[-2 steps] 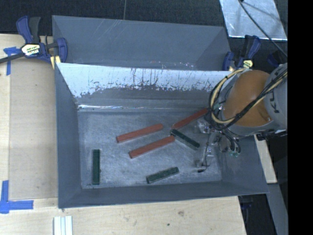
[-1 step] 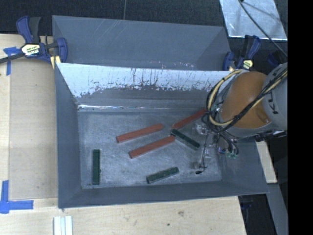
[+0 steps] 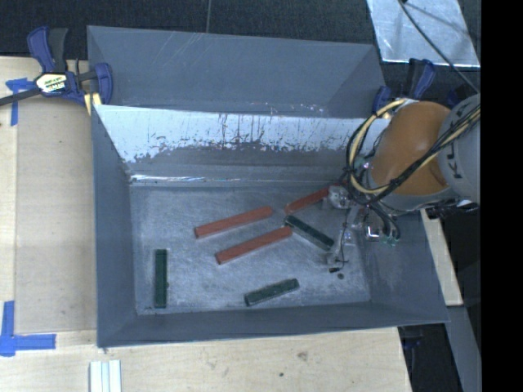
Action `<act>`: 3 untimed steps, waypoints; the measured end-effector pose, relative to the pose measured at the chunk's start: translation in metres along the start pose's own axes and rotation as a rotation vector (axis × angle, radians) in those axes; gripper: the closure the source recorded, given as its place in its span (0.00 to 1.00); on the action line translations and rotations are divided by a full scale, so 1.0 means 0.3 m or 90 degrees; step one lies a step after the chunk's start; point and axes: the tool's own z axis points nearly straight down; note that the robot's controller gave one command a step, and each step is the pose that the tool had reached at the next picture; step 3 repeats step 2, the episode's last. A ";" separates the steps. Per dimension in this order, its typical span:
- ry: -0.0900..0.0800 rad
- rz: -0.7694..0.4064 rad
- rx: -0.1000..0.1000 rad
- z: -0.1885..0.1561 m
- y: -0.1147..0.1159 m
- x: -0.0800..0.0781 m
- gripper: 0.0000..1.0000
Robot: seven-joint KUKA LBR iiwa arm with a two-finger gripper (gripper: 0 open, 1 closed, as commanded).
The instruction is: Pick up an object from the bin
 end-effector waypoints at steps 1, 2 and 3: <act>0.000 -0.001 0.000 -0.001 0.002 0.001 1.00; -0.002 -0.138 0.001 -0.480 -0.107 -0.081 1.00; -0.002 -0.138 0.001 -0.480 -0.107 -0.081 1.00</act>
Offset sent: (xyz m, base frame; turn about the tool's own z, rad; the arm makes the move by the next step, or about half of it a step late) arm 0.0000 0.0000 0.0000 0.0000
